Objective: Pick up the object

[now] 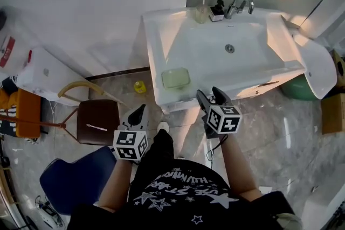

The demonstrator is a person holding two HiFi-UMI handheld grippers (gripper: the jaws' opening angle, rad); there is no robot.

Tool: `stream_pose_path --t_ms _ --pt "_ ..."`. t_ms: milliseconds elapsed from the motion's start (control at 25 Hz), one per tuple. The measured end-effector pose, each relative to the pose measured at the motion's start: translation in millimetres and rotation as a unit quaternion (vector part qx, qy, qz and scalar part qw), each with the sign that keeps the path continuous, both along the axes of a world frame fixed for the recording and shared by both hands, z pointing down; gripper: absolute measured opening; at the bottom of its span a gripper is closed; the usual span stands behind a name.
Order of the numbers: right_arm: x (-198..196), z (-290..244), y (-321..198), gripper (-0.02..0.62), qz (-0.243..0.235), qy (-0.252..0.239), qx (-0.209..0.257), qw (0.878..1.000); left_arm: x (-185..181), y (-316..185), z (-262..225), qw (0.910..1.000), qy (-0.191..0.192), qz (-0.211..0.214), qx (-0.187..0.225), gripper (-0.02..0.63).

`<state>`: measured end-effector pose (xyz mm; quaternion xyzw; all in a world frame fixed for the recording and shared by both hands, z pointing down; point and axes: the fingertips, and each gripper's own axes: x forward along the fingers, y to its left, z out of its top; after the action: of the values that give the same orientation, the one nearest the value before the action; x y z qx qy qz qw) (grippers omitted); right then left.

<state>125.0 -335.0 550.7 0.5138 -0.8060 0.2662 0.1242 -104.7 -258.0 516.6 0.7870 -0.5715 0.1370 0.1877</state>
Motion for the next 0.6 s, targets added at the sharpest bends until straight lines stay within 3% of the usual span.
stream_pose_path --t_ms 320,600 --pt "-38.5 31.1 -70.1 0.284 -0.025 0.039 -0.048 0.998 -20.5 -85.3 13.8 0.9996 0.010 0.015 -0.020 0.015" --pt "-54.1 65.4 -108.2 0.229 -0.052 0.101 -0.098 0.989 -41.2 -130.1 29.1 0.9991 0.019 0.016 -0.035 0.015"
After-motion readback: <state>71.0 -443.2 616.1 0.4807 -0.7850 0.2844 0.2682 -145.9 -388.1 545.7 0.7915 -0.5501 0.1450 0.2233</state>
